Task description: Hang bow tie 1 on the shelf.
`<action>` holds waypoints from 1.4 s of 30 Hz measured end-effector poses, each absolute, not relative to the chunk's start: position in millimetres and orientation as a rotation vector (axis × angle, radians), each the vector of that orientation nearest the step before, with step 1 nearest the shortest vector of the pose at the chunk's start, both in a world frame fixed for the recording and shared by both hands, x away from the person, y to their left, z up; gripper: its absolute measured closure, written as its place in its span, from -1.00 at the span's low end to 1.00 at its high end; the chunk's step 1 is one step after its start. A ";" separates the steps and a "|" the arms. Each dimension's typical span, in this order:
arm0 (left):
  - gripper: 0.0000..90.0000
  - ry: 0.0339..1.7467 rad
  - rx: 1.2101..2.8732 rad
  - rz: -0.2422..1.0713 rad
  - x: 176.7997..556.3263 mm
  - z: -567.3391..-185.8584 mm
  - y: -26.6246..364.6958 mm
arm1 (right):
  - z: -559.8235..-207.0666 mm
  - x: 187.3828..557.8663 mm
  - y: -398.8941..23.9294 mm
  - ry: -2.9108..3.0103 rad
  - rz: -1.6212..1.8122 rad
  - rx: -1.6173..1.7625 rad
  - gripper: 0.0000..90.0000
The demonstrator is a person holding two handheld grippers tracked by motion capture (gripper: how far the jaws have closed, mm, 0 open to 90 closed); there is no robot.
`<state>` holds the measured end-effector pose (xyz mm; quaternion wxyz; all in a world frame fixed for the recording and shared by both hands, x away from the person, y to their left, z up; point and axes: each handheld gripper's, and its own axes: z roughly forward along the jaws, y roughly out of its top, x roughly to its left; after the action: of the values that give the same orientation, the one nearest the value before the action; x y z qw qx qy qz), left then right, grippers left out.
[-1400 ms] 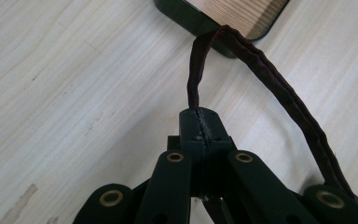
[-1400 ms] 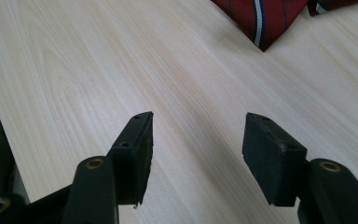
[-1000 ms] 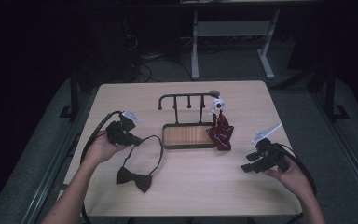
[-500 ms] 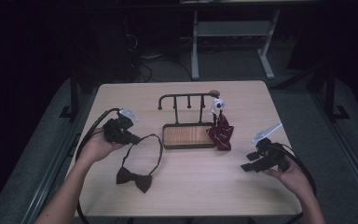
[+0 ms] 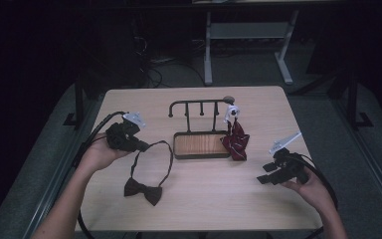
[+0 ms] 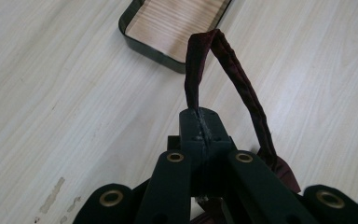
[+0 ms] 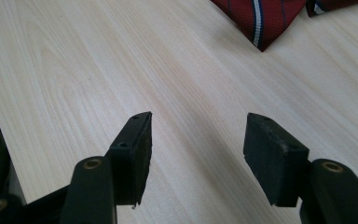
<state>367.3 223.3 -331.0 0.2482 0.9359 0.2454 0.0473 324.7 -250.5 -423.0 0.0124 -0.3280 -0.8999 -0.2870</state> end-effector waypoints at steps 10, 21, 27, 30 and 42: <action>1.00 0.629 2.562 0.138 367.3 -319.4 216.9 | -423.1 325.3 -251.1 -2.805 -0.897 -1.023 -0.08; 1.00 0.605 2.577 0.153 364.8 -304.6 214.8 | -421.9 325.8 -249.7 -2.812 -0.906 -1.007 -0.08; 1.00 0.592 2.574 0.158 363.9 -298.5 214.8 | -421.6 326.0 -249.0 -2.814 -0.908 -1.004 -0.08; 1.00 0.587 2.576 0.158 363.2 -295.1 214.0 | -421.4 326.0 -249.1 -2.810 -0.909 -1.008 -0.08; 1.00 0.579 2.573 0.162 365.7 -284.6 209.0 | -421.2 327.4 -253.3 -2.801 -0.930 -1.006 -0.08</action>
<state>365.7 209.0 -284.6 0.2471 0.9436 0.2123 0.0593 327.4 -253.3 -421.2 0.0119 -0.3226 -0.8982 -0.2984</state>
